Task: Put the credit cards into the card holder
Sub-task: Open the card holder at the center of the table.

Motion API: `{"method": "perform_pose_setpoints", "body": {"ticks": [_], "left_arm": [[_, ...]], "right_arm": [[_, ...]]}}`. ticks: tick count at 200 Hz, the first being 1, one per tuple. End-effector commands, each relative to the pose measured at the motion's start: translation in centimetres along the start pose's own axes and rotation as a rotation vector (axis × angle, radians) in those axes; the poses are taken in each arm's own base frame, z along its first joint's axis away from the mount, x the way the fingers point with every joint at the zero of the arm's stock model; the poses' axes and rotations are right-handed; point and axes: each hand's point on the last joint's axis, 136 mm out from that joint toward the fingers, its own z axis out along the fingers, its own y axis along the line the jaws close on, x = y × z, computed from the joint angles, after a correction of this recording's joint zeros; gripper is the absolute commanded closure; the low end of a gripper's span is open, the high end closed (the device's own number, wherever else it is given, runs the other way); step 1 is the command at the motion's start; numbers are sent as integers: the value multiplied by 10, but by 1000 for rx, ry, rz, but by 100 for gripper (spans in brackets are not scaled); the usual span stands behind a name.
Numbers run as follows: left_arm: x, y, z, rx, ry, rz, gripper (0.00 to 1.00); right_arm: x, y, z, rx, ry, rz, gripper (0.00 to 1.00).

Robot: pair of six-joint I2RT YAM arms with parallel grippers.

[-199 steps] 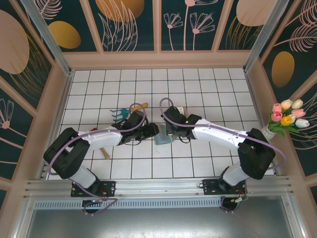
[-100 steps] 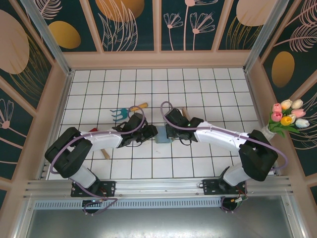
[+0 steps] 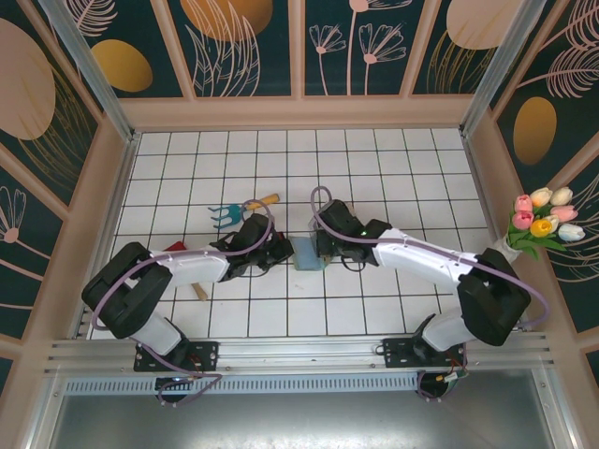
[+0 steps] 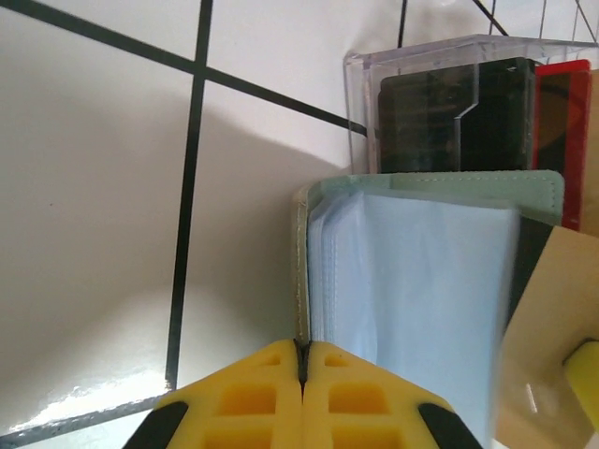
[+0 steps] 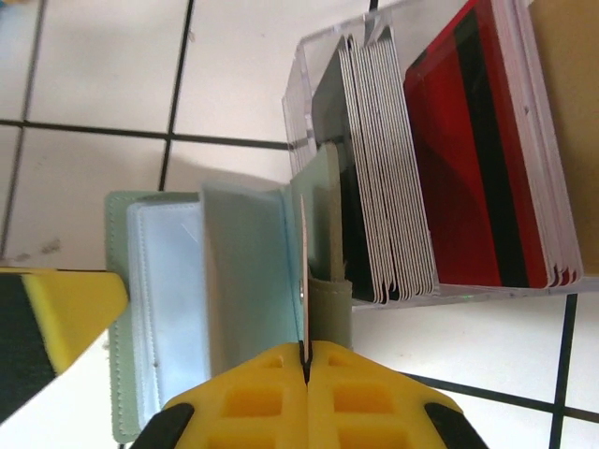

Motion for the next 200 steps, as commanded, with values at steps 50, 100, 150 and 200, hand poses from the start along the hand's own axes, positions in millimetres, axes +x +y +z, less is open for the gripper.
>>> {"method": "perform_pose_setpoints", "body": {"ticks": [50,100,150,200], "left_arm": [[-2,-16,-26,15,-13,93,100],[-1,-2,-21,-41,-13,99,100],[3,36,-17,-192,2,160,100],[6,53,-12,-253,20,207,100]], "right_arm": [[-49,49,-65,-345,-183,89,100],[-16,54,-16,-287,-49,112,100],[15,31,23,-196,35,109,100],[32,17,37,-202,69,124,100]]}}
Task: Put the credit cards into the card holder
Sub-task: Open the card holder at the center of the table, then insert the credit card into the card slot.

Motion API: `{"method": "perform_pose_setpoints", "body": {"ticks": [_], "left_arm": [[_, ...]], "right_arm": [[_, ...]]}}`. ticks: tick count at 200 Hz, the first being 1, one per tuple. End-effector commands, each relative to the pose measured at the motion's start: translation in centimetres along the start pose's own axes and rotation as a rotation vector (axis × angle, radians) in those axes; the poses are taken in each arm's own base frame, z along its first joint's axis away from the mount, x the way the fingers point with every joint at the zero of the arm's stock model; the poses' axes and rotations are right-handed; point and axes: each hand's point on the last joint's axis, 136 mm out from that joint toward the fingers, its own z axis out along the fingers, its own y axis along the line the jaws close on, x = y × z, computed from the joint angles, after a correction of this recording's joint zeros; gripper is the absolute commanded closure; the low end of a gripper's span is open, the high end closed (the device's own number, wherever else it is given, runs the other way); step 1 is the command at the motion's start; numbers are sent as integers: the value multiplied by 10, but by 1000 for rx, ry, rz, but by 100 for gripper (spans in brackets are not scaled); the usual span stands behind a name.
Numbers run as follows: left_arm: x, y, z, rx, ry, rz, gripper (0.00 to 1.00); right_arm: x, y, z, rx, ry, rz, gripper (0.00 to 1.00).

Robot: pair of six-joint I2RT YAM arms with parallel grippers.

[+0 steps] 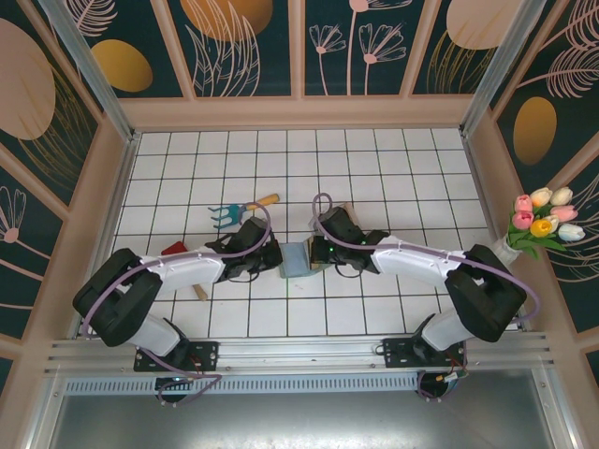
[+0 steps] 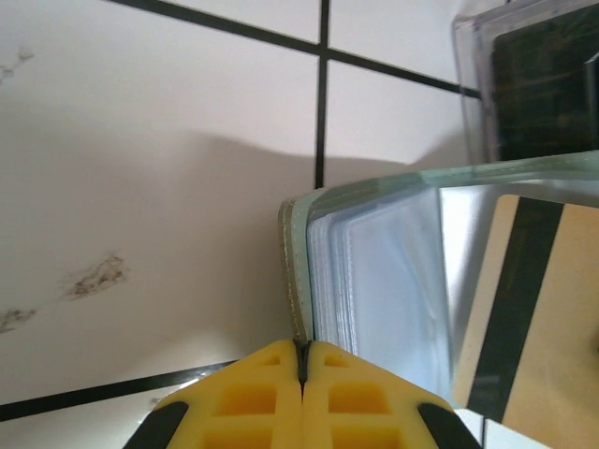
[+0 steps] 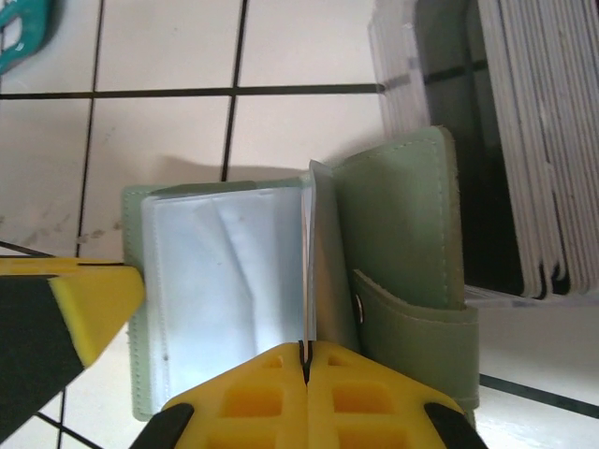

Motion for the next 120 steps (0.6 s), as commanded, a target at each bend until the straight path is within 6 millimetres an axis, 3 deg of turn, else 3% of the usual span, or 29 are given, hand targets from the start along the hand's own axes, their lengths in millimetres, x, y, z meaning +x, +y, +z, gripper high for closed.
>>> {"method": "perform_pose_setpoints", "body": {"ticks": [1,43,120], "left_arm": [[4,11,3,-56,14,53,100],[1,12,5,-74,13,103,100],[3,21,10,-120,27,131,100]], "right_arm": [[1,-5,6,-19,0,19,100],[0,-1,9,-108,3,3,100],[-24,10,3,-230,-71,28,100]]}}
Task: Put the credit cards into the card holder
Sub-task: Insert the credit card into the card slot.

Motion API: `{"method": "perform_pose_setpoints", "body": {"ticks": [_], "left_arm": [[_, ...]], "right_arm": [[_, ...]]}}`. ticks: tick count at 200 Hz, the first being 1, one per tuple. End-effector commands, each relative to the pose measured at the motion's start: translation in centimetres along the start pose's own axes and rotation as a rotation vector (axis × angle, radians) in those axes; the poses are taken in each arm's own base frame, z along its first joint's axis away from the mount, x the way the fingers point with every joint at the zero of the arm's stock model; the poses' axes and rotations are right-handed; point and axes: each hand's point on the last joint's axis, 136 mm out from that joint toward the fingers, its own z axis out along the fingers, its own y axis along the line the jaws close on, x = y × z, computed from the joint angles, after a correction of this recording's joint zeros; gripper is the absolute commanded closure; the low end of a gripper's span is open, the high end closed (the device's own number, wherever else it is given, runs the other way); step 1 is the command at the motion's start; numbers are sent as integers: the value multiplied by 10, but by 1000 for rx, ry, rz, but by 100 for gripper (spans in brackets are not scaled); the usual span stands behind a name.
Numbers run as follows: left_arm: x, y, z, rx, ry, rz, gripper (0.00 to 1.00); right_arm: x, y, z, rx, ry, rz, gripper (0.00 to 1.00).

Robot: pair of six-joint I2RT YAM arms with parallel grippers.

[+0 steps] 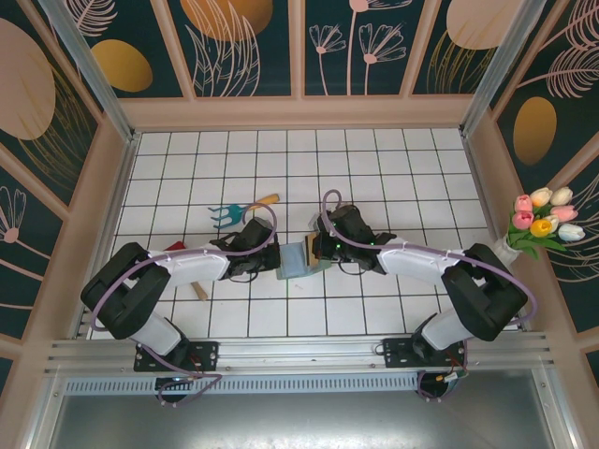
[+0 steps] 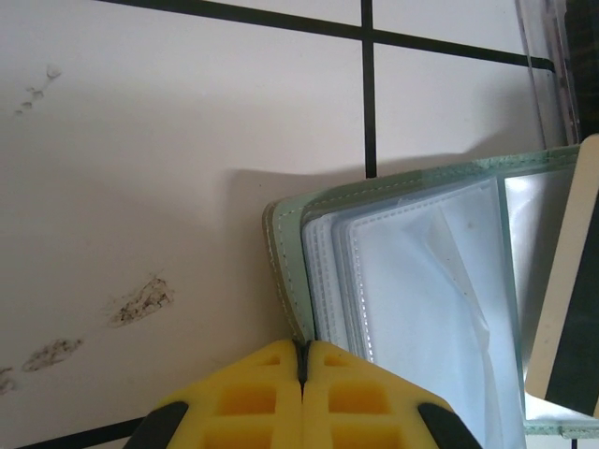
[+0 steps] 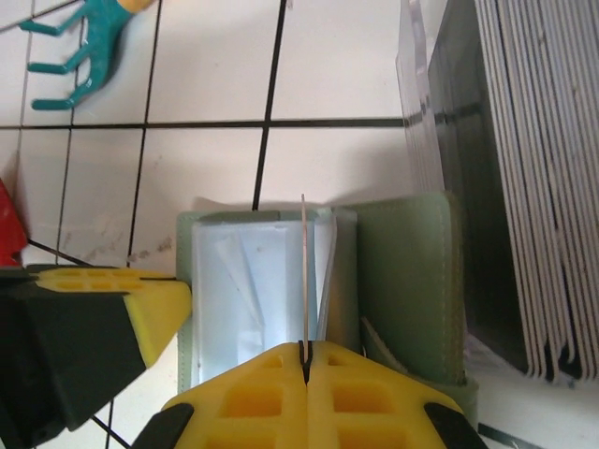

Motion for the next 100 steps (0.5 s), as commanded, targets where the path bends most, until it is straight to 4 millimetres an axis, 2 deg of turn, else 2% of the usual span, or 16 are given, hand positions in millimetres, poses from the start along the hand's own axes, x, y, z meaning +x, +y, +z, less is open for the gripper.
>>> {"method": "perform_pose_setpoints", "body": {"ticks": [1,26,59,100], "left_arm": [[5,7,3,-43,22,31,100],[4,5,2,-34,20,28,100],[3,2,2,-16,16,23,100],[4,0,4,-5,19,8,100]], "right_arm": [[-9,8,1,-69,-31,-19,100],[-4,3,10,-57,-4,-22,100],[12,5,22,-113,59,3,100],[29,-2,26,-134,94,34,100]]}}
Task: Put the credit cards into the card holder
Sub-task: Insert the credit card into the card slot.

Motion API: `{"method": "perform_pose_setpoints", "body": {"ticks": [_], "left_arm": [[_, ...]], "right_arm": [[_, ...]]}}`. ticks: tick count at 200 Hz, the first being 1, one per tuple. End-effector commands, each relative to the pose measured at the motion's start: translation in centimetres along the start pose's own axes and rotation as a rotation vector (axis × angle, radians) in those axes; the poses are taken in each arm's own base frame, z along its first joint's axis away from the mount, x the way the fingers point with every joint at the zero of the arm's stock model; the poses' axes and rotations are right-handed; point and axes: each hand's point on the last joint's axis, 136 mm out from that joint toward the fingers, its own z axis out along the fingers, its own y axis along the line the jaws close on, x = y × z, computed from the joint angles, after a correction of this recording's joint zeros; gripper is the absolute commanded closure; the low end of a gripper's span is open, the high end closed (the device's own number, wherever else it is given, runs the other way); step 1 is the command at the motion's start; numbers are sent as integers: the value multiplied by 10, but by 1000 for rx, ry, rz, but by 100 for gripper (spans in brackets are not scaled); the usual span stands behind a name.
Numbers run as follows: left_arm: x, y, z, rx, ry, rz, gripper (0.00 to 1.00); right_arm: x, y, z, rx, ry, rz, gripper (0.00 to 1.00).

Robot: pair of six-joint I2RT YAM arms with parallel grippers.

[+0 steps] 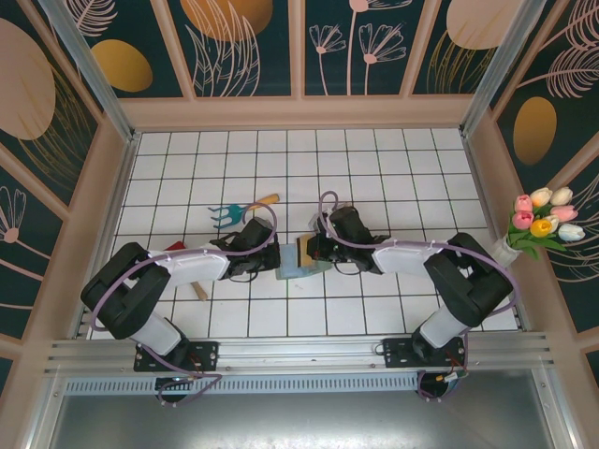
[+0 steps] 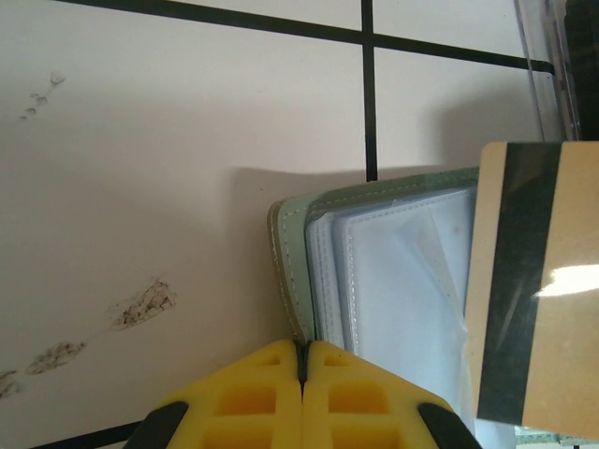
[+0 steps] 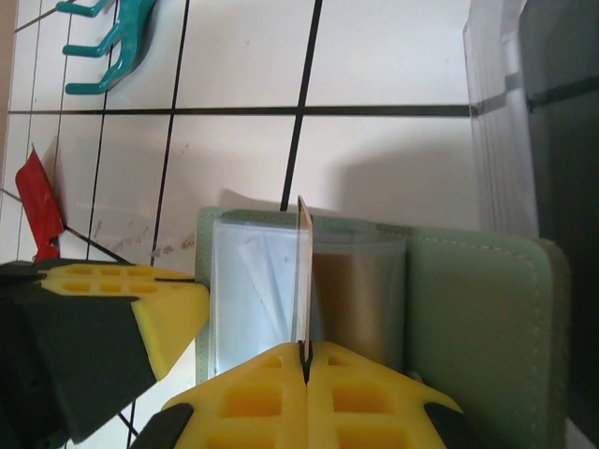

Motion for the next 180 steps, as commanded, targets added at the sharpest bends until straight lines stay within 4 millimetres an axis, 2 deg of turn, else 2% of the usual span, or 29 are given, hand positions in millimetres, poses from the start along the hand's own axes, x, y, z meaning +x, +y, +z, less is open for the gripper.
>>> {"method": "perform_pose_setpoints", "body": {"ticks": [1,26,65,127,158,180], "left_arm": [[4,1,4,-6,19,6,100],[3,0,3,-5,14,-3,100],[0,-6,1,29,7,-16,100],[5,-6,-1,56,0,-62,100],[4,-2,-3,45,-9,-68,100],[4,0,-4,36,-15,-67,100]], "right_arm": [[18,-7,4,-19,51,26,100],[27,-14,4,10,76,14,100],[39,-3,10,-39,145,-2,100],[37,11,32,-38,133,58,95],[40,15,39,-15,144,62,90],[36,11,35,31,139,50,83]]}}
